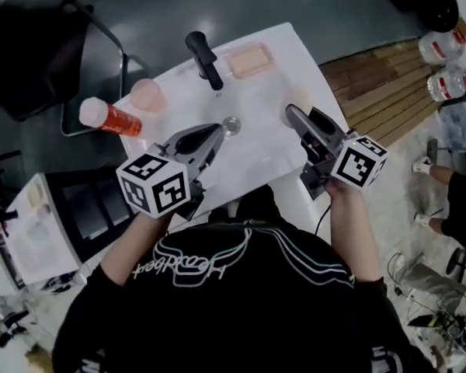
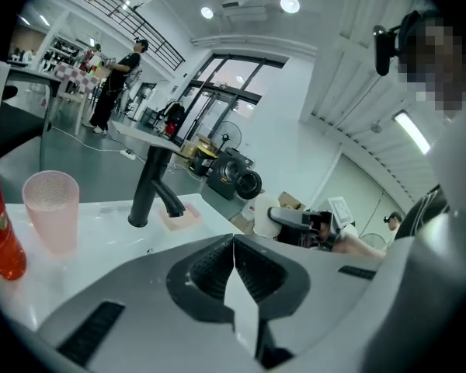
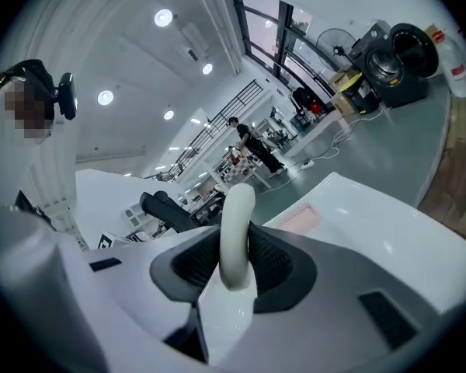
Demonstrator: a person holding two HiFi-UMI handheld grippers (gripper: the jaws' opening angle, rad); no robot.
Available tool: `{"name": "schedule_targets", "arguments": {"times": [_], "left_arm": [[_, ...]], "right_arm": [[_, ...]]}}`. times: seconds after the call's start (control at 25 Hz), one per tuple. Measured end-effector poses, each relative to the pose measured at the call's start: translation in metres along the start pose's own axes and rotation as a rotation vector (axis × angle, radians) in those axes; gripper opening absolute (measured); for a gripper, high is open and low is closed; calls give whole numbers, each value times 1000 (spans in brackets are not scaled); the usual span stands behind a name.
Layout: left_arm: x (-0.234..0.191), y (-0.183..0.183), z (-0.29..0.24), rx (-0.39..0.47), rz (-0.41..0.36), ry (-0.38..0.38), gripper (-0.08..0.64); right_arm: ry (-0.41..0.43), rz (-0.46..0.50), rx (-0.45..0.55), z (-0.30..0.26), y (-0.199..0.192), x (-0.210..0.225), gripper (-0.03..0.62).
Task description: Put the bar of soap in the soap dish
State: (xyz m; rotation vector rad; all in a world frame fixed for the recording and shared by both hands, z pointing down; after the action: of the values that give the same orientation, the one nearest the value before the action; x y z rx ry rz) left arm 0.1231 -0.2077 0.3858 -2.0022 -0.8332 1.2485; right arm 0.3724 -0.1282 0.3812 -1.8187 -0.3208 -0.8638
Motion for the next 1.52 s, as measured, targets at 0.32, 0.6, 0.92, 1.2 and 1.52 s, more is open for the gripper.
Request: {"name": "schedule_targets", "arguments": {"times": [0.32, 0.6, 0.92, 1.2, 1.52], "left_arm": [[-5, 11, -23, 43, 28, 131, 23], [-11, 2, -27, 70, 73, 250, 23], [-12, -17, -26, 91, 101, 382, 23], [-12, -28, -24, 124, 143, 437, 23], [-11, -34, -20, 160, 160, 475, 23]], "right_arm": [[52, 47, -156, -44, 32, 42, 129], [74, 165, -307, -86, 43, 69, 129], [104, 383, -469, -134, 44, 85, 129], [116, 710, -588, -164, 37, 94, 126], [170, 1017, -626, -183, 36, 97, 124]]}}
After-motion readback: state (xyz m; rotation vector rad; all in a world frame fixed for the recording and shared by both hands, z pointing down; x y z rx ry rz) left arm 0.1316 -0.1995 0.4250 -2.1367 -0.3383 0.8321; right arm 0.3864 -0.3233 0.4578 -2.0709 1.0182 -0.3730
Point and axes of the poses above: the fingertips, and each gripper's own axes: z backward along the fingers, x to its right, y out of its top, the point moved 8 cm from there along z, backward along the fingers, and after that the axes turned 2 degrees about -z, right-handed, at the moved point
